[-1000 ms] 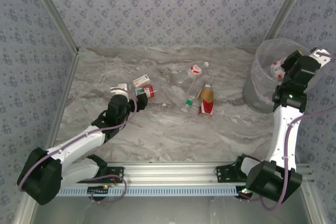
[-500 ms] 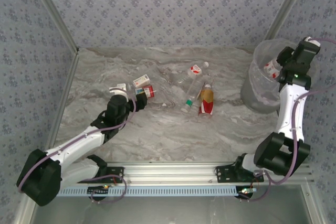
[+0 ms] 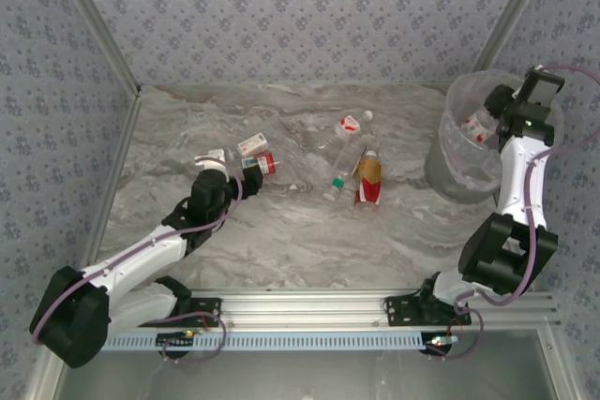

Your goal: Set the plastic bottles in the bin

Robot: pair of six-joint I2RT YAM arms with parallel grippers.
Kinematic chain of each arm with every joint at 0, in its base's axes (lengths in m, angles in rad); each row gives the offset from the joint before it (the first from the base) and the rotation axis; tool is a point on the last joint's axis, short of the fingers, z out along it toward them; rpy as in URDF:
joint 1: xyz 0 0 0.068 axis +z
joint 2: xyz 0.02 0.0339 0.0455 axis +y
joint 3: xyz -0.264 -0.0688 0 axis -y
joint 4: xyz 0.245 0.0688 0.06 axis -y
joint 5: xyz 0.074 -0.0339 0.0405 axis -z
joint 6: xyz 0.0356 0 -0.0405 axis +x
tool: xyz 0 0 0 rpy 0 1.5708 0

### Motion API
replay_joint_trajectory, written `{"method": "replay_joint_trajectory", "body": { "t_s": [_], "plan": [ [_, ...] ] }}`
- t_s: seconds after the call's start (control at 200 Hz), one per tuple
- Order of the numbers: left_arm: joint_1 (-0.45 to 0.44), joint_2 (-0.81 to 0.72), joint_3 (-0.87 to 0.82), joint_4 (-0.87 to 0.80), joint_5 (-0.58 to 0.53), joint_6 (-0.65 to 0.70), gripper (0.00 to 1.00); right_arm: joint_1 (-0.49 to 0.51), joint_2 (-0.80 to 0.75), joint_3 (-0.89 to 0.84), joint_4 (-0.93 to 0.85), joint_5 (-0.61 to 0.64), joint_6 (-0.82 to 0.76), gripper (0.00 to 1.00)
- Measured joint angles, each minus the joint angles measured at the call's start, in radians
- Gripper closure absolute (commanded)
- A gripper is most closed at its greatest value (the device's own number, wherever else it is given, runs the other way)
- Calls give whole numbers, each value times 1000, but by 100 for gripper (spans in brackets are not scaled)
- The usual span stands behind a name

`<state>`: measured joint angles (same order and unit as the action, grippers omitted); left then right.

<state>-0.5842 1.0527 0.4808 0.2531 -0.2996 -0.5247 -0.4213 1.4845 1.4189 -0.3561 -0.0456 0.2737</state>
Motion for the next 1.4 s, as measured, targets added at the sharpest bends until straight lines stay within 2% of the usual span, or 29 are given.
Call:
{"method": "replay_joint_trajectory", "body": {
  "t_s": [0.155, 0.57, 0.61, 0.785, 1.069, 1.399],
  "plan": [
    [0, 0, 0, -17, -9, -4, 1, 0, 7, 5, -31, 4, -6, 21],
    [8, 0, 0, -78, -100, -52, 1, 14, -36, 11, -78, 119, 18, 5],
    [16, 0, 0, -93, -110, -66, 1, 19, -45, 11, -79, 126, 21, 0],
    [70, -6, 0, -140, -119, -117, 1, 38, -87, 11, -81, 149, 25, 0],
    [148, -9, 4, -192, -55, -159, 1, 68, -156, -2, -82, 163, 25, 0],
    [205, -7, 84, -267, 14, -177, 1, 187, -257, -5, -87, 154, 9, 0]
  ]
}}
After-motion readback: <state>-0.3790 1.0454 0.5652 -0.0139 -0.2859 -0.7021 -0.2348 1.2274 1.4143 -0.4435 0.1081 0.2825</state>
